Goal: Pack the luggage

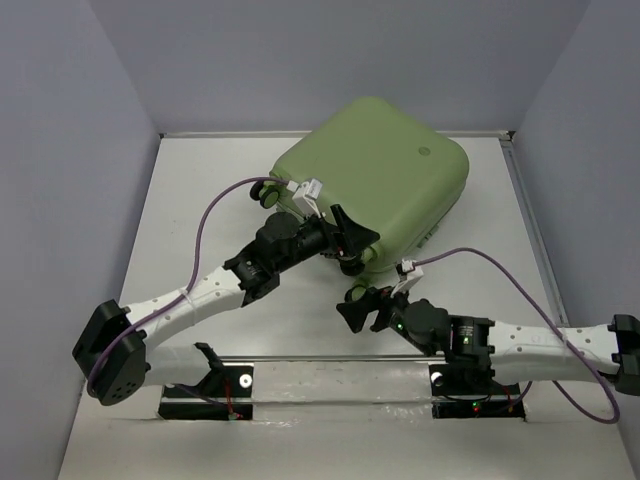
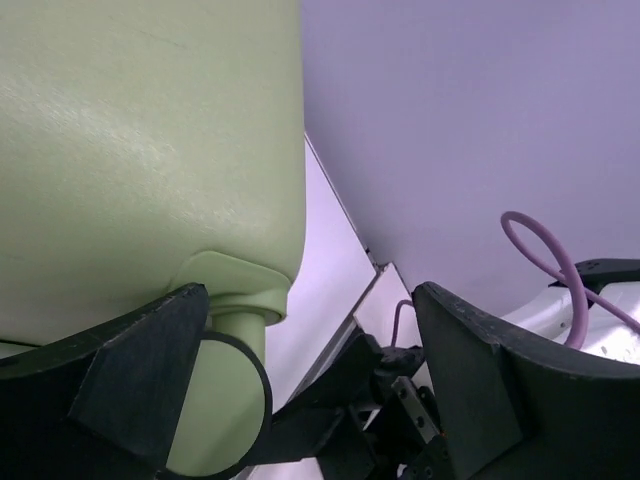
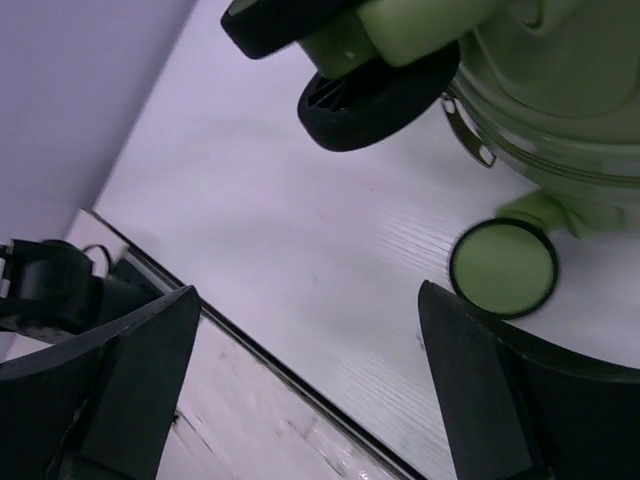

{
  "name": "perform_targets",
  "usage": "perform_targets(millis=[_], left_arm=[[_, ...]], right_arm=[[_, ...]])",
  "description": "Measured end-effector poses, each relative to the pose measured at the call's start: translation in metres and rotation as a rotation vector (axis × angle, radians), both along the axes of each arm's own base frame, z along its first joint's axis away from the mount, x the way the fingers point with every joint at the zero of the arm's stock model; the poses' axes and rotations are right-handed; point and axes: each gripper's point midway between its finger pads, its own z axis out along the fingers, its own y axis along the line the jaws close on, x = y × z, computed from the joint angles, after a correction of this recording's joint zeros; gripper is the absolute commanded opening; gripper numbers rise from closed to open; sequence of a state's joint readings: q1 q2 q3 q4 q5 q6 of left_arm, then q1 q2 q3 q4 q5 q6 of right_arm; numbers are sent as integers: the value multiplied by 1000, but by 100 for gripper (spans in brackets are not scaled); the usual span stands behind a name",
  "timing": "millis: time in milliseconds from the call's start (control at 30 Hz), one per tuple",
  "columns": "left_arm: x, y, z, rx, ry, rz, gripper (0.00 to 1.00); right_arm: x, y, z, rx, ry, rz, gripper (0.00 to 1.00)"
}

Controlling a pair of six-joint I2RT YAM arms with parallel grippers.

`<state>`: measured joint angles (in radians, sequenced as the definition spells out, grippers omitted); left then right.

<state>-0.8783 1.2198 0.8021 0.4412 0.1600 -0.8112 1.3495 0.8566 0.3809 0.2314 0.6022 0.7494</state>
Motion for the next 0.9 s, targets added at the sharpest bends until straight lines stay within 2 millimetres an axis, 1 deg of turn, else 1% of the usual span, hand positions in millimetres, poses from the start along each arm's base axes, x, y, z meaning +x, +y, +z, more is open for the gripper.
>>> perform_targets(millis=[67,133,200,300,367,400,500,533,600,667,733,767,800,833,900], left_arm=[[6,5,1,-21,-3,3,99],[7,7,-1,-31,-3,-4,99],[6,8,-1,-42,-7,-16,98],[2,7,-6,-49,-4,-40,92],[-1,8,-14,-42,6,-50,89],[-2,9,-19,-37,13,-48,88],[-2,17,-46,-1,51,-27,86],[-1,21,-55,10,69,-10,86],[3,28,-66,27,82,22,85],[7,42,-78,45,93,68,82],[6,54,-80,53,82,103,79],[4,62,-80,61,68,126,74],[2,69,-79,63,54,144,72],[2,79,-80,76,36,178,69],[2,88,-80,85,16,213,67]], right_arm=[[-2,-11,-5,-65,25,-11,100],[0,-22,-9,-132,29,-37,100],[4,-29,-9,-201,26,-64,100],[15,-32,3,-262,6,-105,100],[29,-31,18,-284,-9,-154,100],[35,-32,23,-290,-12,-172,100],[54,-33,35,-306,-21,-227,100],[61,-33,39,-312,-23,-243,100],[69,-32,35,-356,-21,-253,100],[74,-29,29,-403,-13,-256,100],[77,-26,23,-437,-7,-255,100],[78,-24,23,-445,-4,-256,100],[81,-22,21,-456,-2,-260,99],[83,-20,21,-463,-2,-263,97],[86,-18,20,-476,1,-271,85]])
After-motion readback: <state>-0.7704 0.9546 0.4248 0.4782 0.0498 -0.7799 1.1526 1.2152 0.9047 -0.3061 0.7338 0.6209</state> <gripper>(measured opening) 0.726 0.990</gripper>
